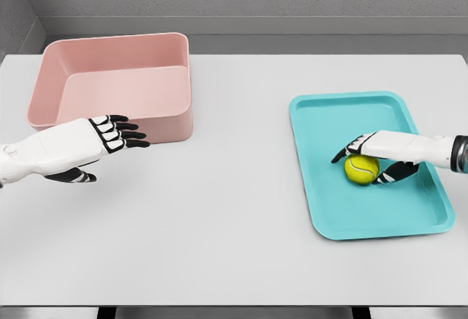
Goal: Put the tennis from the blue tray into the pink basket with both arms
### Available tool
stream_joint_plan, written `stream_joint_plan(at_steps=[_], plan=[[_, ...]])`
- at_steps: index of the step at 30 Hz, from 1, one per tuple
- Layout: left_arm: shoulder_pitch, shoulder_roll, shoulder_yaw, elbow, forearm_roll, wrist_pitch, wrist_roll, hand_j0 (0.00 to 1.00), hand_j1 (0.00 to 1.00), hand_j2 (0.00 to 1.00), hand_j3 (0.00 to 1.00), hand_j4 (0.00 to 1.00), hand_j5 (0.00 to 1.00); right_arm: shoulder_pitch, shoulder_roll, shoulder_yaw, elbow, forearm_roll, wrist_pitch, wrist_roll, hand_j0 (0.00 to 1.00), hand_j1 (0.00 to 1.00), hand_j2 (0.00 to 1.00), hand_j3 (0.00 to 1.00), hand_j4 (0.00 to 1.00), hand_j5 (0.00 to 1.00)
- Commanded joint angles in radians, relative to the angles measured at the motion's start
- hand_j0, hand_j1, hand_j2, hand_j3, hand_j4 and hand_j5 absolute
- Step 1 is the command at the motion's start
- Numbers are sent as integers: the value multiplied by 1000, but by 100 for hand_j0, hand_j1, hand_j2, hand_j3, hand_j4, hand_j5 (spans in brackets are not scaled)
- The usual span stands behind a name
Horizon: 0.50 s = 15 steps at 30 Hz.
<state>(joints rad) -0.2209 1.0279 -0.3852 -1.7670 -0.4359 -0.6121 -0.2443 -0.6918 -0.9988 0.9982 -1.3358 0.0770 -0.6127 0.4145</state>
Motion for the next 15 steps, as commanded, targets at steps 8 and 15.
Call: stream_joint_plan(at_steps=[8,15], plan=[[0,1,0,0,8,1,0,100,100,100,100,100,100,0,0,-1,7,3,2,-2,61,61,61,61,61,61],[0,4,0,1,8,1,0,100,100,100,100,100,100,-17,-11,-12,-3,0,2,-3,61,61,61,61,61,61]])
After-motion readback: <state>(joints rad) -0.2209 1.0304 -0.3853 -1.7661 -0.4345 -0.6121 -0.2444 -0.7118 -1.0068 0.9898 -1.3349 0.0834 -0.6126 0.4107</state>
